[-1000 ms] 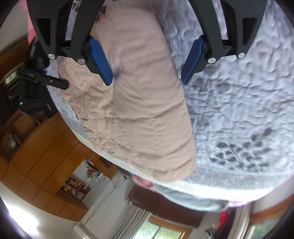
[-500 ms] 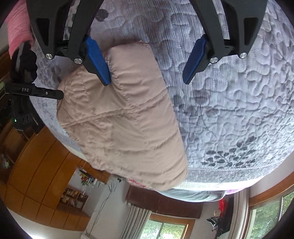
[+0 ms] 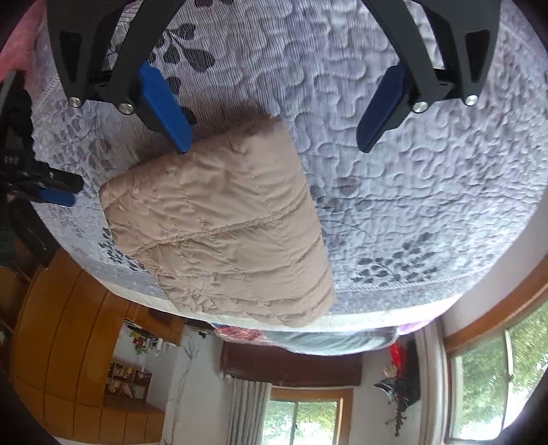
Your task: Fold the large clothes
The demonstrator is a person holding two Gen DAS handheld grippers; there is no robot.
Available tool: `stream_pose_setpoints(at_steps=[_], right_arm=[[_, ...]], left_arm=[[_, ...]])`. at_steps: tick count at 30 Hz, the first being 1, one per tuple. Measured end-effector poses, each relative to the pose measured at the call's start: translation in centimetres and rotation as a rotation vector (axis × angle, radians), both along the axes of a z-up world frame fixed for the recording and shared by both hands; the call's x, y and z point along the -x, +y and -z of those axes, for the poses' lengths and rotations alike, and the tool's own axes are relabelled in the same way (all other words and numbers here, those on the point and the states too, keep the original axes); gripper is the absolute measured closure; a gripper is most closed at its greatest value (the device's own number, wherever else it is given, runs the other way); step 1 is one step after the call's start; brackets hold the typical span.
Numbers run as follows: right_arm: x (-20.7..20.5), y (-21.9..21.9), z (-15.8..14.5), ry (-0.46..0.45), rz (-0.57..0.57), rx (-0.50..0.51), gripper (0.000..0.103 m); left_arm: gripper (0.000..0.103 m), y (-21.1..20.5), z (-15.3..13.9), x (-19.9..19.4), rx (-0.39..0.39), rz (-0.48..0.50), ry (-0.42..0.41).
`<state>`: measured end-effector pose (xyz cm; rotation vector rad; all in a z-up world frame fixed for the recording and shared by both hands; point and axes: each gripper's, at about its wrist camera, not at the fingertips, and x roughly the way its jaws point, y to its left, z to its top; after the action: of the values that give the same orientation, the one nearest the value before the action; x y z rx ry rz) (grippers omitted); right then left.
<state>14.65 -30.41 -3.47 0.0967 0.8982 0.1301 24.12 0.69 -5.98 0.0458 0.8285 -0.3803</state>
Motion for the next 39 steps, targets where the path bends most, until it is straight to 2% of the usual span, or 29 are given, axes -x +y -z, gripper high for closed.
stream_pose_setpoints(at_steps=[6, 10, 13, 25, 33, 39], right_arm=[[2.7, 1.1, -1.0, -0.032, 0.033, 0.053, 0.007], [4.0, 1.7, -1.9, -0.052, 0.051, 0.055, 0.006], [5.1, 2.1, -2.4, -0.054, 0.043, 0.030, 0.005], [8.6, 3.9, -4.0, -0.095, 0.040, 0.049, 0.005], [9.5, 3.9, -4.1, -0.088, 0.052, 0.036, 0.004], [9.7, 4.3, -4.1, -0.088, 0.047, 0.040, 0.004]], left_arm=[[0.004, 0.3, -1.5, 2.6, 0.007, -0.072, -0.033], [0.004, 0.3, -2.3, 4.4, -0.040, -0.114, -0.072], [0.004, 0.5, -3.0, 5.9, -0.032, -0.114, -0.093], [0.004, 1.0, -4.7, 9.7, -0.050, -0.156, -0.126], [0.004, 1.1, -5.4, 11.3, -0.059, -0.165, -0.153], [0.004, 1.0, -5.2, 11.6, -0.061, -0.160, -0.145]])
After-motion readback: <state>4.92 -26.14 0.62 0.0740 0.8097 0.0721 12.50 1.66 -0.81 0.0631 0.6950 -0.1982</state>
